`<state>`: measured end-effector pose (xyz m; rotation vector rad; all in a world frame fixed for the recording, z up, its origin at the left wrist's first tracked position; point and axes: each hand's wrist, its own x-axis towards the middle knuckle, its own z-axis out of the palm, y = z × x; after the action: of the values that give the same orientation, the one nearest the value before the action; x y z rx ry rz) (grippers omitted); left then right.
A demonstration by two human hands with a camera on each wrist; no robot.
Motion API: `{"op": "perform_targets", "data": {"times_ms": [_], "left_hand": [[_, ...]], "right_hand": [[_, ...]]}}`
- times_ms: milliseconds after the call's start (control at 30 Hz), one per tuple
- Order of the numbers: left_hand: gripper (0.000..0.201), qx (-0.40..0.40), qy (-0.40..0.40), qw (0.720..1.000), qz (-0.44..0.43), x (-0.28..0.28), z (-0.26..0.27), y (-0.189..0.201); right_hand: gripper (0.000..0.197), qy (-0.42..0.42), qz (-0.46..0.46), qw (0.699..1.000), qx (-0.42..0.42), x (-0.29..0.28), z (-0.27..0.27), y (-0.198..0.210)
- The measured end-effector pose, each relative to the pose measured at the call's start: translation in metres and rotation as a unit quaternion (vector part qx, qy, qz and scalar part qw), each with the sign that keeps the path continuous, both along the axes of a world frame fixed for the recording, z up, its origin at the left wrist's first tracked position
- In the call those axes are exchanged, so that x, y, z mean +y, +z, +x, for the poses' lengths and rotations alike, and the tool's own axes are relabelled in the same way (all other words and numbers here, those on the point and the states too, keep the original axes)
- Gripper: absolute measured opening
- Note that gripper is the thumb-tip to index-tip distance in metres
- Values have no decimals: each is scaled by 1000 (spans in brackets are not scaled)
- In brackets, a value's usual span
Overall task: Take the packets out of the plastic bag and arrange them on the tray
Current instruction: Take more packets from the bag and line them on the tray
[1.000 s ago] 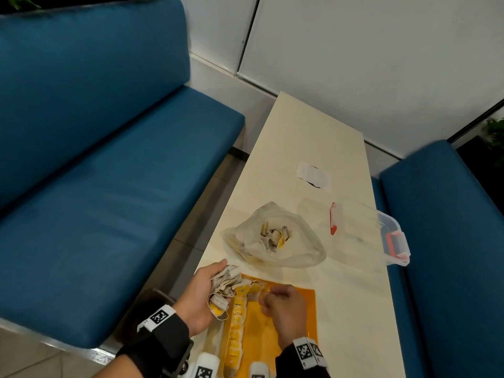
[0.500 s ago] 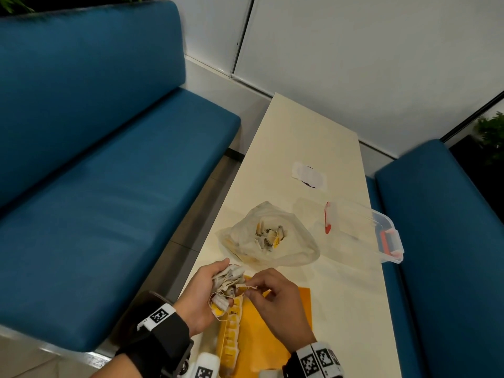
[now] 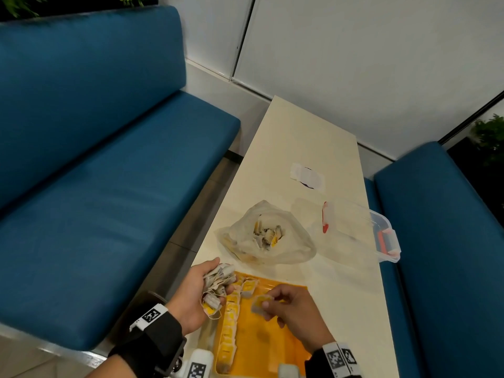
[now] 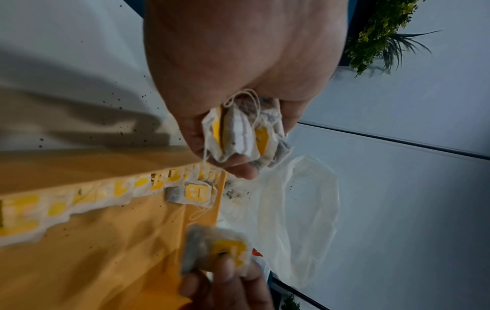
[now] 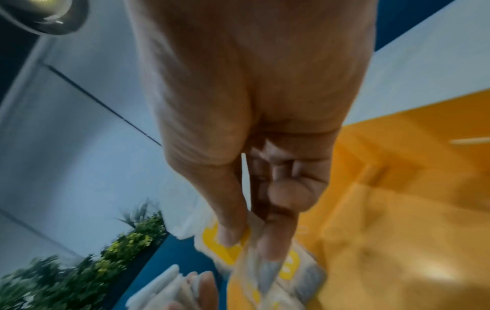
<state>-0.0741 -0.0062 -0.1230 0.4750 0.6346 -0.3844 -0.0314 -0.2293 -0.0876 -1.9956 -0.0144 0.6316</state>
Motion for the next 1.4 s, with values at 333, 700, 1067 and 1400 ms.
{"op": "perform_targets", "data": {"times_ms": [333,700,1067,1400], "left_hand": [[36,3,-7,1000,11,-10,-8,-2],[36,9,2,1000,27,-12,-10,1],[36,12,3,1000,28,-12,-13,0],[40,4,10,1000,0,-12,-8,10]], "right_hand": [[11,-58,-35,995,79,11,6,-56],[9,-150,-26,986,62,29,10,-66],[14,-237,7,970,56,37,8,-71],[22,-155,-56,983,-87,30,-9,-34]]}}
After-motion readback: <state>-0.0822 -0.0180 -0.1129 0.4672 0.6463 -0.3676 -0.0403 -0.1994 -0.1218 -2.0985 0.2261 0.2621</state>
